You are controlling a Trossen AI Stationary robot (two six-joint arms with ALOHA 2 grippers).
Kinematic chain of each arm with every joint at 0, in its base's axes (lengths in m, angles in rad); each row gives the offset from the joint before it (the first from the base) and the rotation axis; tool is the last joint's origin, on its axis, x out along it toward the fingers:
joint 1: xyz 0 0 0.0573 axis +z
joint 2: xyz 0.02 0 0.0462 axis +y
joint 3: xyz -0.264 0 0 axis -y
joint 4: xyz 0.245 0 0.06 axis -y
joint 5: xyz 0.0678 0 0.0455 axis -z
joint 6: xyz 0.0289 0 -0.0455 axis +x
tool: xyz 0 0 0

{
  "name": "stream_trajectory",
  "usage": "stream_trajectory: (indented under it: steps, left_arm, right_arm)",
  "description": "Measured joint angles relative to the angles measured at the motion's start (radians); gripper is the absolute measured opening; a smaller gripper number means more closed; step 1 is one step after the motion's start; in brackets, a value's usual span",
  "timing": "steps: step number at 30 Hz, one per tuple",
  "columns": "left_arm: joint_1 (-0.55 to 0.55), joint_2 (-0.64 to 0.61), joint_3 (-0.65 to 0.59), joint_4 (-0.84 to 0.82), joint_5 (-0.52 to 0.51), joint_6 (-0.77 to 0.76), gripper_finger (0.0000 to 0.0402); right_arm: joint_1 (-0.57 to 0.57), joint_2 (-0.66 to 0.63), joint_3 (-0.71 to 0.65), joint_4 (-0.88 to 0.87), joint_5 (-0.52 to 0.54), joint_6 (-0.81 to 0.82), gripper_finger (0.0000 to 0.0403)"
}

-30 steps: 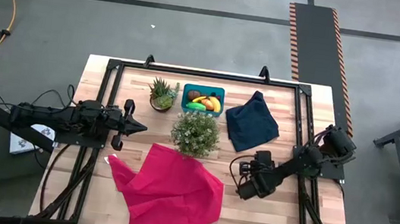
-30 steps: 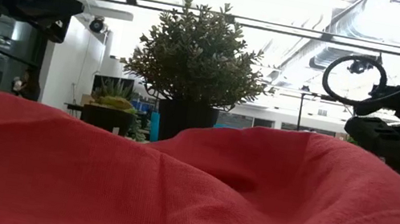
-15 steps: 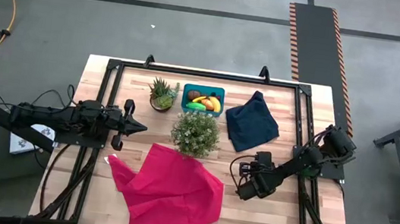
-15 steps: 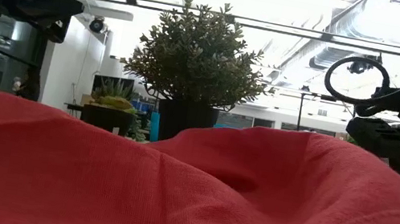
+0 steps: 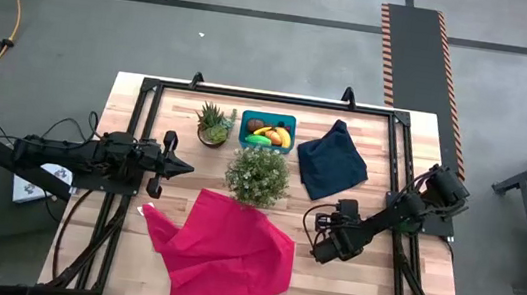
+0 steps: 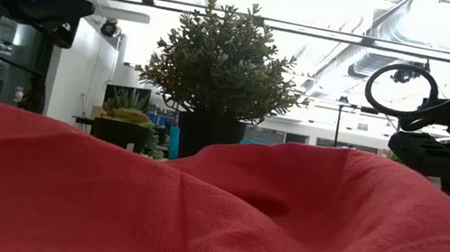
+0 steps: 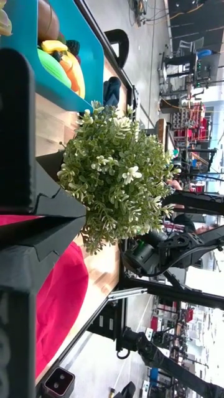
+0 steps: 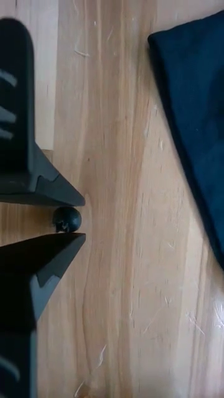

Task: Pick and placing Produce into tupperware
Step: Put the blueberry into the blue bin

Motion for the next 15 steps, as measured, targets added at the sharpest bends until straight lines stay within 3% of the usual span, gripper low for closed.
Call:
stream_trajectory:
  steps: [15]
  left_arm:
    - [0.000, 0.000, 0.000, 0.000, 0.000, 0.000, 0.0001]
  right_arm:
    - [0.000, 0.000, 0.000, -0.001, 0.004, 0.000, 0.0060]
